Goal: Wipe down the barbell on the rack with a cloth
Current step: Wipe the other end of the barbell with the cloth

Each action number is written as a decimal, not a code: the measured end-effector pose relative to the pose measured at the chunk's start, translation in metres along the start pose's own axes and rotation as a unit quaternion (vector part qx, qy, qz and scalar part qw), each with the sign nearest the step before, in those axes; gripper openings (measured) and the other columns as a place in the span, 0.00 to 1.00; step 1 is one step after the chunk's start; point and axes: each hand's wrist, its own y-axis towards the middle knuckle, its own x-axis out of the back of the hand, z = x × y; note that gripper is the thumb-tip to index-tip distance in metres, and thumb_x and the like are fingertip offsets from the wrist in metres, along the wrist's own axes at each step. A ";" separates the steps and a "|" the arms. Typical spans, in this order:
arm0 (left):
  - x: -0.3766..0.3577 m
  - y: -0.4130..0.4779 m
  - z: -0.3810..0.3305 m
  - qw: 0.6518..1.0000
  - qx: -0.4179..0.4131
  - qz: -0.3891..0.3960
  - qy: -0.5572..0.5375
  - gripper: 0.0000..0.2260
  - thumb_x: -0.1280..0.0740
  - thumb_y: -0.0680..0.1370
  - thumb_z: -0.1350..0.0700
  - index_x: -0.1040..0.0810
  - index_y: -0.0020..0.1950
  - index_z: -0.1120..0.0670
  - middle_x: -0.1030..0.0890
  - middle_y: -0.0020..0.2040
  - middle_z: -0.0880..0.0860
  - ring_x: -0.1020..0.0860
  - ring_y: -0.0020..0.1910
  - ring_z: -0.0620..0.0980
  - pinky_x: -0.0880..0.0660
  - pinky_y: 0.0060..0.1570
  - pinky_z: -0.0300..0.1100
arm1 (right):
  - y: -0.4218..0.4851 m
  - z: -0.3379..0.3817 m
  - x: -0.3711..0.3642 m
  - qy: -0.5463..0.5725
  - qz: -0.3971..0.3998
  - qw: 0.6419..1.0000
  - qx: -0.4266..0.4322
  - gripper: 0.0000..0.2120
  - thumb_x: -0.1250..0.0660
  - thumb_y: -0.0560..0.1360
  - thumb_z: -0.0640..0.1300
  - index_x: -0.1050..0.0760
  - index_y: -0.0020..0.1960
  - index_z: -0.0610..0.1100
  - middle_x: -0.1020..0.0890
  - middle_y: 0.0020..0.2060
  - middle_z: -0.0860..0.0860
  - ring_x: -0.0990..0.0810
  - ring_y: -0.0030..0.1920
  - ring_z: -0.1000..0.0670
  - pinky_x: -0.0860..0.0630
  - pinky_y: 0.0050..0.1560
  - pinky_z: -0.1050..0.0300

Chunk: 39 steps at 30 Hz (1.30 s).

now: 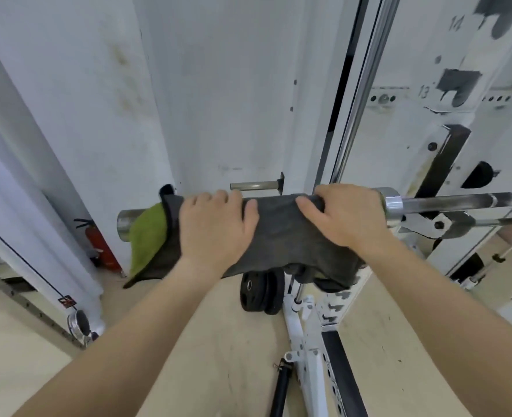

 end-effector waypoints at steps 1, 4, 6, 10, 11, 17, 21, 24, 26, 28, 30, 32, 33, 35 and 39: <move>-0.001 0.003 -0.014 1.000 -0.001 0.003 -0.005 0.20 0.47 0.82 0.46 0.23 0.40 0.54 0.20 0.36 0.54 0.23 0.36 0.59 0.33 0.40 0.50 | 0.004 -0.006 0.001 -0.002 0.016 1.000 -0.014 0.33 0.60 0.76 0.72 0.28 0.36 0.50 0.24 0.30 0.53 0.23 0.35 0.48 0.33 0.33 0.55; -0.006 0.006 -0.029 0.999 -0.026 -0.037 -0.005 0.19 0.46 0.83 0.48 0.22 0.41 0.54 0.20 0.36 0.53 0.23 0.36 0.58 0.31 0.40 0.51 | 0.018 -0.012 -0.001 -0.002 0.073 0.997 -0.019 0.34 0.61 0.77 0.70 0.24 0.38 0.51 0.21 0.33 0.51 0.22 0.37 0.47 0.32 0.38 0.53; -0.013 0.001 -0.021 0.996 -0.057 -0.069 0.009 0.19 0.47 0.84 0.48 0.21 0.44 0.53 0.20 0.38 0.53 0.24 0.37 0.57 0.32 0.41 0.51 | 0.033 -0.012 -0.003 0.016 0.159 0.987 -0.015 0.32 0.59 0.78 0.68 0.23 0.44 0.50 0.19 0.42 0.50 0.22 0.42 0.46 0.31 0.44 0.51; -0.015 -0.006 -0.012 0.992 -0.089 -0.074 0.050 0.19 0.49 0.85 0.46 0.22 0.51 0.54 0.22 0.41 0.52 0.25 0.40 0.55 0.32 0.42 0.50 | 0.057 -0.009 -0.002 0.083 0.345 0.935 -0.001 0.35 0.61 0.74 0.69 0.23 0.56 0.52 0.21 0.54 0.49 0.23 0.51 0.48 0.32 0.50 0.49; -0.013 -0.005 -0.012 0.993 -0.083 -0.071 0.045 0.19 0.48 0.85 0.46 0.22 0.50 0.54 0.22 0.41 0.52 0.25 0.39 0.55 0.32 0.42 0.50 | 0.056 -0.008 -0.001 0.084 0.329 0.941 0.000 0.34 0.61 0.75 0.69 0.23 0.52 0.51 0.20 0.51 0.49 0.23 0.49 0.48 0.31 0.49 0.49; 0.011 0.018 0.025 0.995 -0.056 0.075 -0.018 0.23 0.53 0.84 0.41 0.24 0.42 0.52 0.22 0.37 0.51 0.22 0.37 0.55 0.26 0.38 0.46 | -0.002 0.017 -0.006 0.026 -0.030 0.996 -0.075 0.22 0.52 0.80 0.57 0.27 0.38 0.47 0.24 0.31 0.51 0.27 0.31 0.47 0.34 0.34 0.54; 0.005 0.039 0.040 0.985 -0.080 0.156 0.008 0.35 0.65 0.76 0.36 0.22 0.50 0.51 0.29 0.35 0.51 0.29 0.34 0.54 0.38 0.31 0.43 | 0.002 0.050 -0.004 -0.001 -0.027 0.999 -0.046 0.20 0.51 0.80 0.53 0.30 0.37 0.46 0.25 0.30 0.51 0.28 0.31 0.45 0.38 0.34 0.53; -0.004 0.014 0.038 0.994 -0.099 0.008 0.047 0.19 0.43 0.80 0.46 0.24 0.36 0.55 0.29 0.27 0.52 0.29 0.25 0.57 0.39 0.26 0.42 | 0.022 0.077 0.004 0.046 0.017 0.999 0.009 0.22 0.53 0.81 0.53 0.31 0.34 0.47 0.29 0.29 0.52 0.27 0.31 0.47 0.37 0.33 0.54; -0.010 0.001 0.040 0.995 -0.074 -0.059 0.022 0.17 0.41 0.80 0.50 0.27 0.34 0.54 0.27 0.27 0.52 0.28 0.25 0.57 0.38 0.30 0.45 | 0.041 0.092 0.008 0.100 0.085 0.991 0.039 0.23 0.53 0.82 0.53 0.31 0.33 0.46 0.26 0.31 0.50 0.27 0.32 0.49 0.36 0.33 0.54; -0.014 -0.006 0.048 0.994 -0.061 -0.085 0.016 0.18 0.44 0.82 0.49 0.25 0.37 0.54 0.25 0.30 0.52 0.27 0.29 0.56 0.38 0.34 0.46 | 0.057 0.104 0.013 0.137 0.186 0.972 0.036 0.24 0.55 0.82 0.54 0.29 0.35 0.46 0.22 0.36 0.49 0.26 0.34 0.49 0.33 0.37 0.53; -0.007 -0.009 0.061 0.997 -0.020 -0.069 0.008 0.19 0.46 0.82 0.48 0.26 0.35 0.53 0.24 0.30 0.51 0.26 0.30 0.56 0.38 0.34 0.46 | 0.061 0.111 0.011 0.146 0.190 0.971 0.024 0.23 0.55 0.81 0.54 0.30 0.35 0.46 0.23 0.36 0.48 0.26 0.35 0.48 0.29 0.40 0.52; 0.001 -0.004 0.083 1.000 0.015 -0.006 0.019 0.20 0.49 0.82 0.46 0.30 0.33 0.51 0.23 0.31 0.51 0.25 0.32 0.56 0.34 0.33 0.45 | 0.051 0.119 0.008 0.126 0.081 0.989 0.006 0.22 0.52 0.81 0.52 0.33 0.32 0.46 0.27 0.30 0.49 0.28 0.30 0.48 0.32 0.35 0.53; 0.003 0.001 0.097 0.999 0.020 0.037 0.016 0.21 0.51 0.81 0.45 0.31 0.33 0.50 0.22 0.34 0.51 0.24 0.34 0.56 0.33 0.33 0.45 | 0.042 0.125 0.006 0.109 0.017 0.994 0.000 0.21 0.50 0.80 0.51 0.34 0.31 0.45 0.28 0.28 0.50 0.29 0.28 0.48 0.35 0.33 0.54; 0.000 0.017 0.122 0.988 0.012 0.154 0.003 0.25 0.57 0.78 0.40 0.23 0.41 0.48 0.19 0.44 0.52 0.23 0.42 0.56 0.33 0.37 0.46 | 0.023 0.140 -0.002 0.090 -0.060 0.994 0.002 0.18 0.46 0.79 0.49 0.31 0.32 0.45 0.26 0.28 0.50 0.27 0.29 0.45 0.35 0.32 0.53; -0.006 0.038 0.123 0.965 -0.034 0.256 0.046 0.29 0.61 0.76 0.41 0.23 0.54 0.50 0.21 0.52 0.53 0.24 0.48 0.56 0.34 0.41 0.48 | 0.014 0.155 -0.016 0.088 -0.149 0.984 0.026 0.13 0.41 0.77 0.47 0.23 0.40 0.43 0.21 0.33 0.47 0.24 0.33 0.44 0.27 0.36 0.51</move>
